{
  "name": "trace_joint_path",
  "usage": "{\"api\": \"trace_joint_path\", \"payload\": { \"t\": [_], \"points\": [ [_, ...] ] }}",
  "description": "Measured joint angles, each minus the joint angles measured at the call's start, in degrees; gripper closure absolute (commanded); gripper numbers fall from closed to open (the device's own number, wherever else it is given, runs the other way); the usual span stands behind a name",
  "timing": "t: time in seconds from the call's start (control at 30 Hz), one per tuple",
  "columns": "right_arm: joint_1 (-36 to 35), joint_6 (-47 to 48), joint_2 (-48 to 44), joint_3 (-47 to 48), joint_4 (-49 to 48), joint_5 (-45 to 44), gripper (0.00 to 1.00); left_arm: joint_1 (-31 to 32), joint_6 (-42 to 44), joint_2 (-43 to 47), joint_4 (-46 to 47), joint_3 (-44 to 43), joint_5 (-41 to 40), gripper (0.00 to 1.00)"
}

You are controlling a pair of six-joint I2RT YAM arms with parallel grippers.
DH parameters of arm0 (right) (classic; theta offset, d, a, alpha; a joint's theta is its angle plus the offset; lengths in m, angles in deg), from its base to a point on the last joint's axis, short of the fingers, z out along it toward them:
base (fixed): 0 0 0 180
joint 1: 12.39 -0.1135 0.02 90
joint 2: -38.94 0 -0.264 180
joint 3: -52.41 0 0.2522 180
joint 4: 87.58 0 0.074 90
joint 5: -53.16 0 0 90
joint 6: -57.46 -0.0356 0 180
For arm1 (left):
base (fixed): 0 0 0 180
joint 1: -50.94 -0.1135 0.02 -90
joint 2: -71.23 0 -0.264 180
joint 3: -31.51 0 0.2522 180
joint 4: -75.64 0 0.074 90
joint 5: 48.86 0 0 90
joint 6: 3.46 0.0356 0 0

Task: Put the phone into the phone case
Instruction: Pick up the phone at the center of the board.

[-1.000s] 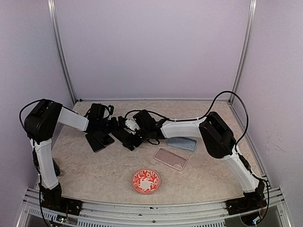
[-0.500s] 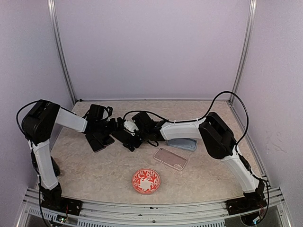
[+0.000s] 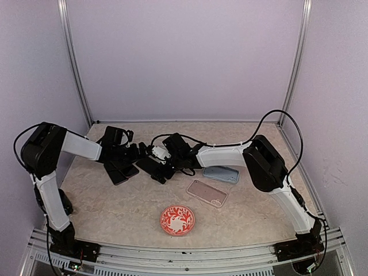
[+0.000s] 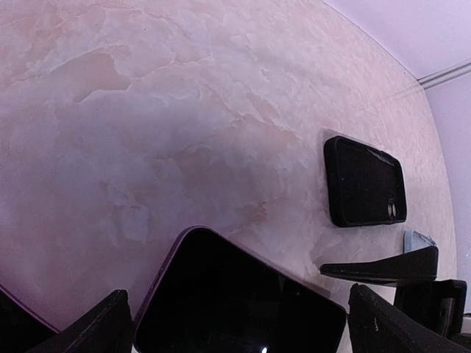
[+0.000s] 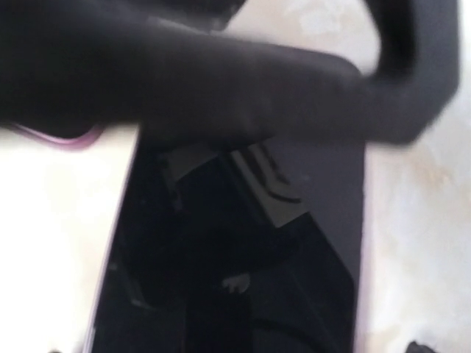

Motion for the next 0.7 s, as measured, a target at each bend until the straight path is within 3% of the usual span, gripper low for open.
{"api": "trace_joint_path", "payload": {
  "t": [0.27,0.7],
  "points": [
    [1.31,0.76,0.26,1.66,4.09,4.33,0.02,-0.44,-0.39,7.76,-1.88,0.15,-1.05,0.01],
    [1.31,1.33,0.37,2.32,5.53,5.07,0.25,-0.55,-1.09,18.64,-5.29,-0.33,-6.1,0.01]
  ]
}}
